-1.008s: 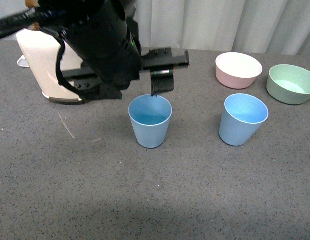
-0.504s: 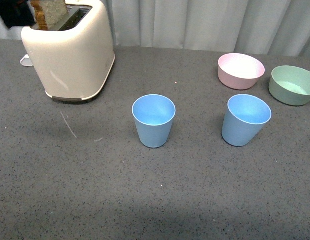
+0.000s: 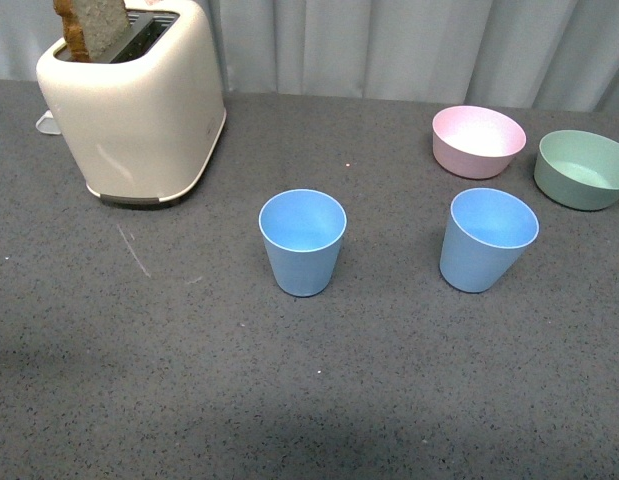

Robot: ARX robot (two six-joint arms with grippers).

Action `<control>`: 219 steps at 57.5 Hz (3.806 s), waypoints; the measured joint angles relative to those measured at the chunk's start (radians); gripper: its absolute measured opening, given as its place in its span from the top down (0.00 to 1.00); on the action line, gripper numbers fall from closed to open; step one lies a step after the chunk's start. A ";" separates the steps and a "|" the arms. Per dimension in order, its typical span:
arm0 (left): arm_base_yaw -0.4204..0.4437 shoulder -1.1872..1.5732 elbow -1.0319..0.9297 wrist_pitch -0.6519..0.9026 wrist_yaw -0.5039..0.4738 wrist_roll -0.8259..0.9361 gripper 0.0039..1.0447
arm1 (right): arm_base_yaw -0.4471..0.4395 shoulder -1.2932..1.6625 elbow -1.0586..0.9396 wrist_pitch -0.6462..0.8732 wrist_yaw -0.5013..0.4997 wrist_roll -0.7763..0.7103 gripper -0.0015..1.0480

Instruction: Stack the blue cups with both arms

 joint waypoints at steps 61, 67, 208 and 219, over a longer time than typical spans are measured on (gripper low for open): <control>0.110 -0.737 -0.071 -0.629 0.107 0.001 0.97 | 0.000 0.000 0.000 0.000 0.000 0.000 0.09; 0.110 -0.787 -0.071 -0.677 0.107 0.001 0.97 | 0.000 0.000 0.000 0.000 0.000 0.000 0.09; 0.110 -1.100 -0.071 -0.996 0.108 0.003 0.06 | 0.144 1.973 0.955 0.048 -0.035 0.319 0.14; 0.110 -1.100 -0.071 -0.996 0.108 0.003 0.06 | 0.146 2.015 0.974 0.044 -0.025 0.345 0.41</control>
